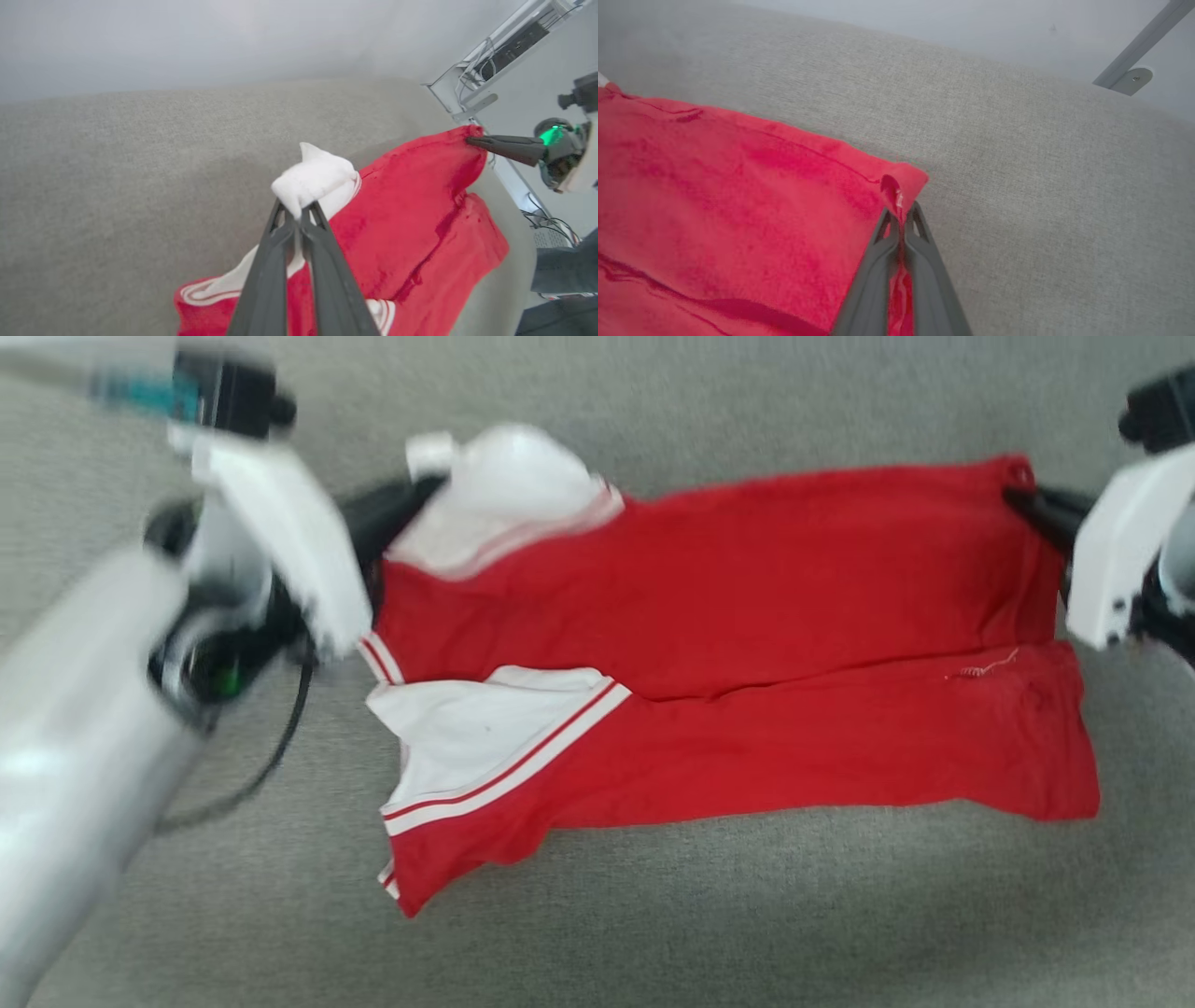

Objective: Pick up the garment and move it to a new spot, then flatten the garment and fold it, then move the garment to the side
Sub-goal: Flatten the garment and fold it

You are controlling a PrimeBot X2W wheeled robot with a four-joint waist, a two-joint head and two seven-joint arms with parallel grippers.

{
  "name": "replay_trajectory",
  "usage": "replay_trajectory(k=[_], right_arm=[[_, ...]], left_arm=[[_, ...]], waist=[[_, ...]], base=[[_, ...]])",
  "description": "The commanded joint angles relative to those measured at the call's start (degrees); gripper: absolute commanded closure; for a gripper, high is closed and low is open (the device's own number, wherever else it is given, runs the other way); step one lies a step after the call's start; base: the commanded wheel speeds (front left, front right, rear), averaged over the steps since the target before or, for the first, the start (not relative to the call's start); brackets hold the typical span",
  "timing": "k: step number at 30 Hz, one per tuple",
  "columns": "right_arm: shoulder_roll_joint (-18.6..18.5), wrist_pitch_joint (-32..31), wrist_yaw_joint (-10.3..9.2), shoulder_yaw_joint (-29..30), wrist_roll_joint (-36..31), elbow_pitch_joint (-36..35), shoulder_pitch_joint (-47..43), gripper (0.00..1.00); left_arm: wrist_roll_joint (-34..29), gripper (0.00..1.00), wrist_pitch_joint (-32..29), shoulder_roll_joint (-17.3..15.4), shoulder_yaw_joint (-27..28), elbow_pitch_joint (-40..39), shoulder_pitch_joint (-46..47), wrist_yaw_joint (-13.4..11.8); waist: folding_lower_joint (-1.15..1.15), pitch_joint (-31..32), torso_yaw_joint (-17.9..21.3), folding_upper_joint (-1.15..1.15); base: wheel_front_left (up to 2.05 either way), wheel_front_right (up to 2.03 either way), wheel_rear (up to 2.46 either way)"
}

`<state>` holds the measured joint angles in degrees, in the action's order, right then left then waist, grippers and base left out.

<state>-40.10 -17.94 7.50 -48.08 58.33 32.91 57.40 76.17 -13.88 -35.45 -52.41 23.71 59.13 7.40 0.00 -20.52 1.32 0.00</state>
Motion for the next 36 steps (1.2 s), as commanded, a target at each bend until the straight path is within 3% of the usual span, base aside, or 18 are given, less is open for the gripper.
replay_trajectory(k=[1,6,13,17,26,27,28,29,30,36], right_arm=[[-0.82,0.55,-0.02,0.05,0.48,-0.85,-1.7,1.0],[-5.39,2.23,-0.02,1.64,3.48,-6.94,-10.13,1.0],[-11.0,5.28,-0.02,5.27,5.73,-14.75,-22.91,1.0],[-10.28,6.25,-0.02,7.65,5.25,-14.98,-27.24,1.0],[-3.37,6.29,-0.02,9.74,1.94,-8.58,-27.66,1.0],[-3.0,6.43,-0.02,10.02,1.99,-8.54,-27.78,0.64],[-3.0,6.24,-0.02,10.28,2.09,-8.64,-28.12,0.31],[-3.34,5.96,-0.02,10.53,1.98,-8.93,-28.63,0.0],[-3.85,6.24,-0.02,11.14,1.92,-9.17,-29.04,0.0],[-6.01,5.8,-0.02,16.74,4.96,-10.17,-33.22,0.0]], left_arm=[[0.96,1.0,1.21,-1.32,0.08,-1.99,-2.37,0.12],[3.52,1.0,7.27,-7.05,0.35,-13.13,-14.3,0.13],[4.03,1.0,15.45,-11.77,-0.82,-23.49,-29.18,-4.11],[4.58,1.0,17.85,-9.87,-1.93,-22.47,-32.77,-3.96],[2.16,1.0,19.17,-3.43,-4.17,-9.73,-30.73,-1.69],[1.46,0.98,19.63,-2.96,-4.44,-8.84,-30.46,-1.46],[0.64,0.75,20.28,-2.62,-4.59,-8.09,-30.23,-1.37],[-0.36,0.57,21.3,-2.29,-4.67,-7.53,-30.08,-1.25],[-0.79,0.04,22.44,-1.89,-4.59,-7.14,-30.12,-1.12],[-4.16,0.0,28.43,0.72,-1.45,-6.75,-33.07,-2.34]], waist=[[0.0,1.96,-1.4,0.0],[0.0,3.26,-2.82,0.0],[0.0,3.02,-3.27,0.0],[0.0,2.41,-3.29,0.0],[0.0,2.23,-2.13,0.0],[0.0,2.38,-2.05,0.0],[0.0,2.57,-2.02,0.0],[0.0,2.8,-2.06,0.0],[0.0,3.09,-2.21,0.0],[0.0,4.63,-4.07,0.0]], base=[[0.0,0.0,0.0],[0.0,0.0,0.0],[0.0,0.0,0.0],[0.0,0.0,0.0],[0.0,0.0,0.0],[0.0,0.0,0.0],[0.0,0.0,0.0],[0.0,0.0,0.0],[0.0,0.0,0.0],[0.0,0.0,0.0]])
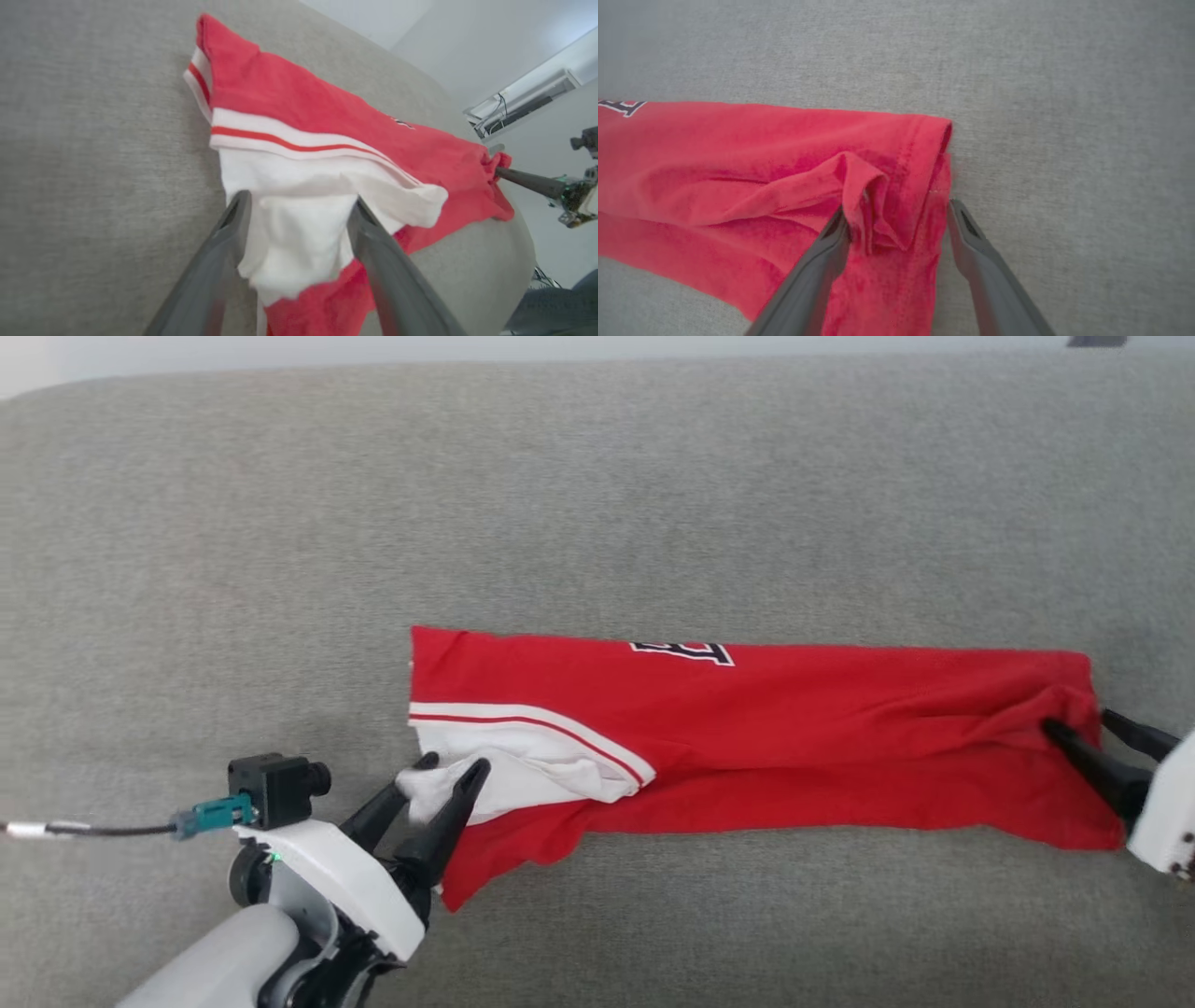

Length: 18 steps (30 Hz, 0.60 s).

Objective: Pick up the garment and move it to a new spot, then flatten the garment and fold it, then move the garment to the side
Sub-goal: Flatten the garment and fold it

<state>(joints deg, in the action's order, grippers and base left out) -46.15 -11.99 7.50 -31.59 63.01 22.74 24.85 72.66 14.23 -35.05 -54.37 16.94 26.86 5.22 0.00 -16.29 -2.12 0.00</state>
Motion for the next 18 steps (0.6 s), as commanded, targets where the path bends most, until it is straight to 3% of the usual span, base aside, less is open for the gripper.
replay_trajectory(k=[1,3,8,13,18], right_arm=[[-0.14,-0.71,-0.02,1.25,0.97,0.56,-1.51,0.0],[-0.16,-1.11,-0.02,2.22,1.67,1.34,-2.26,0.0],[1.71,-5.61,-0.01,4.3,4.14,5.54,-4.71,0.0],[4.26,-8.55,0.0,4.65,5.24,8.62,-5.65,0.0],[5.92,-9.5,0.11,5.11,5.18,10.53,-5.91,0.0]], left_arm=[[-0.81,0.0,0.68,1.26,1.91,0.07,-1.71,-0.28],[-1.45,0.0,0.9,2.23,3.39,0.16,-2.62,-0.29],[-11.12,0.0,0.98,9.06,16.8,1.15,-9.0,-0.45],[-27.27,0.0,1.0,15.77,28.12,1.39,-14.79,-1.3],[-47.24,0.0,1.01,19.61,35.61,-1.99,-18.86,-2.08]], waist=[[0.0,0.62,-1.14,0.0],[0.0,0.82,-1.68,0.0],[0.0,1.83,-4.46,0.0],[0.0,3.01,-6.75,0.0],[0.0,3.93,-8.22,0.0]], base=[[0.0,0.0,0.0],[0.0,0.0,0.0],[0.0,0.0,0.0],[0.0,0.0,0.0],[0.0,0.0,0.0]])
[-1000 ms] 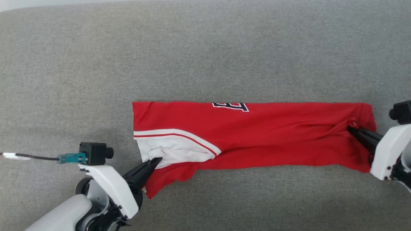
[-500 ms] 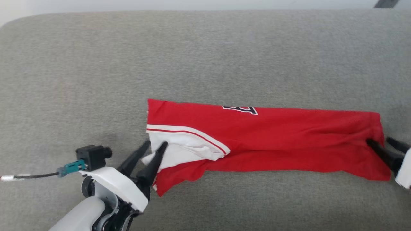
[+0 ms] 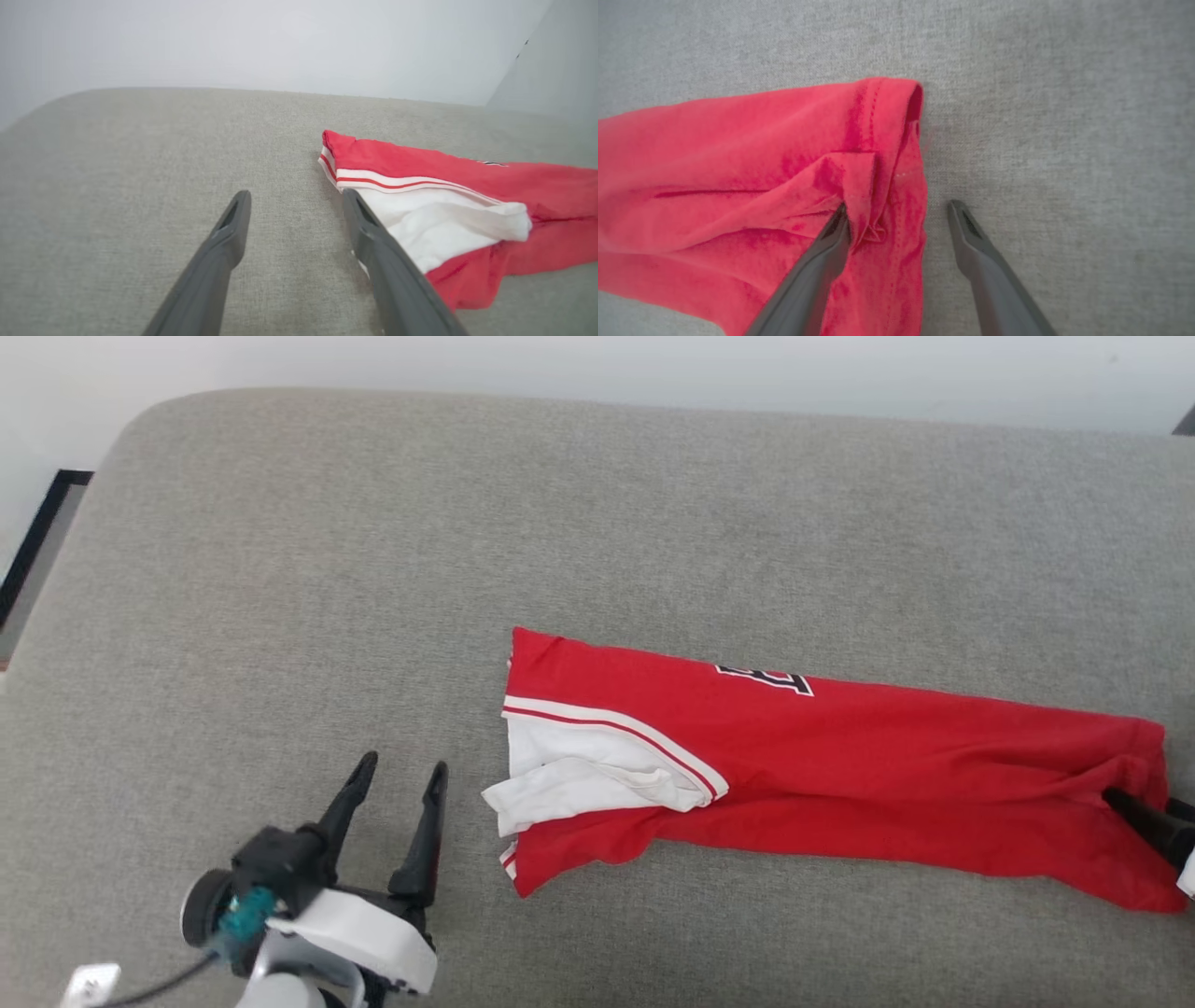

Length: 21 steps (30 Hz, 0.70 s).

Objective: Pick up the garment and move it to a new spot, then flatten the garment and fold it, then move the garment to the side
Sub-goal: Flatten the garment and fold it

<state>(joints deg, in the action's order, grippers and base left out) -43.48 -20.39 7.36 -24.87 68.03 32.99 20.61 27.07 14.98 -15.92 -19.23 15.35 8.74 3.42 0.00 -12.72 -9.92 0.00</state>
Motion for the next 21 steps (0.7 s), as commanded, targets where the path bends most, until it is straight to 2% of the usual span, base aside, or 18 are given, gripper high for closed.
replay_trajectory(k=[1,6,7,8,10,16,18,21], right_arm=[[3.53,-1.42,0.28,-1.55,0.02,0.65,-1.57,0.0],[5.05,-3.4,0.32,-1.72,-0.39,2.5,-1.02,0.0],[5.29,-3.56,0.32,-1.72,-0.64,2.82,-0.79,0.2],[5.58,-3.55,0.32,-1.58,-0.8,3.13,-0.47,0.5],[6.11,-3.79,0.32,-1.46,-1.07,3.72,0.3,1.0],[4.47,-1.58,0.08,1.53,-1.15,5.06,2.66,1.0],[1.71,0.26,-0.02,3.62,-2.03,5.87,3.56,1.0],[-0.45,1.78,0.04,5.8,-2.44,6.86,4.48,1.0]], left_arm=[[-4.5,0.0,0.26,1.47,1.32,-1.01,-1.78,-0.28],[-13.85,0.0,0.26,5.55,7.0,-4.37,-4.64,0.43],[-14.94,0.0,0.26,6.27,7.84,-4.87,-5.09,0.66],[-16.2,0.0,0.26,6.79,8.7,-5.42,-5.5,0.89],[-18.11,0.0,0.27,7.3,9.89,-6.26,-5.7,1.51],[-20.85,0.0,0.27,8.62,12.9,-7.54,-6.3,2.87],[-21.63,0.0,0.28,9.4,13.74,-8.57,-6.67,3.2],[-22.01,0.0,0.27,9.59,14.3,-9.83,-7.02,3.6]], waist=[[0.0,0.46,-0.54,0.0],[0.0,0.82,-0.72,0.0],[0.0,0.81,-0.65,0.0],[0.0,0.77,-0.54,0.0],[0.0,0.73,-0.23,0.0],[0.0,0.52,1.47,0.0],[0.0,0.61,2.77,0.0],[0.0,0.49,4.06,0.0]], base=[[0.0,0.0,0.0],[0.0,0.0,0.0],[0.0,0.0,0.0],[0.0,0.0,0.0],[0.0,0.0,0.0],[0.0,0.0,0.0],[0.0,0.0,0.0],[0.0,0.0,0.0]])
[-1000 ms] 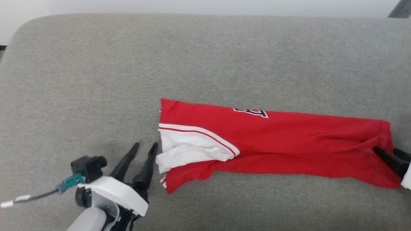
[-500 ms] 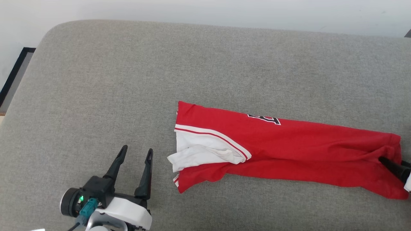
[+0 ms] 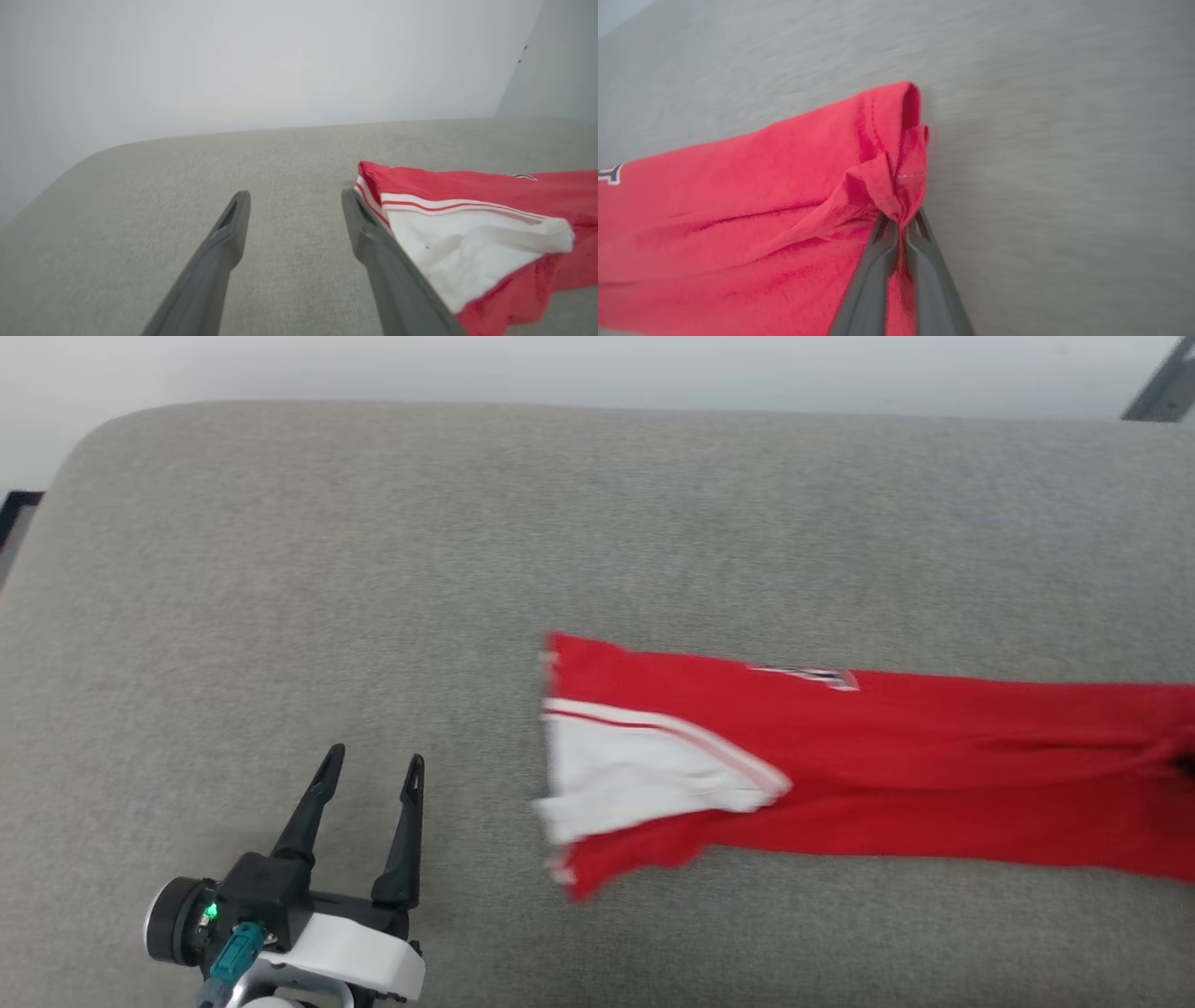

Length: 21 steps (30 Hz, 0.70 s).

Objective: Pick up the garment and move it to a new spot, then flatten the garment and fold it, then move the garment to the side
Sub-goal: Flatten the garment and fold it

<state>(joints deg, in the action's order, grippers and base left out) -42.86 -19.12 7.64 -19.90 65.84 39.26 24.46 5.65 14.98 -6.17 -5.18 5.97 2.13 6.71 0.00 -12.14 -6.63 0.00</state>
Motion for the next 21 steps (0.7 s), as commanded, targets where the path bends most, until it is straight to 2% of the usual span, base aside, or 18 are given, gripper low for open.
replay_trajectory(k=[1,5,9,12,16,21], right_arm=[[-1.93,0.94,-0.17,1.58,-0.44,1.15,0.78,1.0],[-7.13,2.82,-0.17,4.34,-3.0,5.12,0.85,1.0],[-7.25,3.2,-0.15,5.76,-3.01,5.85,1.59,1.0],[-7.04,2.7,-0.15,5.79,-3.77,3.74,1.45,1.0],[-4.83,-0.22,-0.15,3.69,-3.96,-3.88,0.05,1.0],[-1.68,-5.01,-0.15,0.83,-5.09,-18.38,-1.8,1.0]], left_arm=[[-0.88,0.0,0.27,-0.16,0.43,-0.7,-0.54,0.27],[-1.43,0.0,0.27,-0.05,0.63,-1.13,-0.42,0.61],[-1.48,0.0,0.27,0.08,1.13,-1.11,-0.15,0.72],[-1.47,0.0,0.27,0.34,1.38,-0.94,-0.44,0.73],[-1.73,0.0,0.27,0.6,1.24,-0.1,-1.08,0.8],[-1.56,0.0,0.27,1.13,1.4,0.58,-1.15,0.83]], waist=[[0.0,-0.17,1.12,0.0],[0.0,-0.53,2.18,0.0],[0.0,-0.65,2.96,0.0],[0.0,-0.53,3.54,0.0],[0.0,-0.17,3.78,0.0],[0.0,0.11,3.38,0.0]], base=[[0.0,0.0,0.0],[0.0,0.0,0.0],[0.0,0.0,0.0],[0.0,0.0,0.0],[0.0,0.0,0.0],[0.0,0.0,0.0]])
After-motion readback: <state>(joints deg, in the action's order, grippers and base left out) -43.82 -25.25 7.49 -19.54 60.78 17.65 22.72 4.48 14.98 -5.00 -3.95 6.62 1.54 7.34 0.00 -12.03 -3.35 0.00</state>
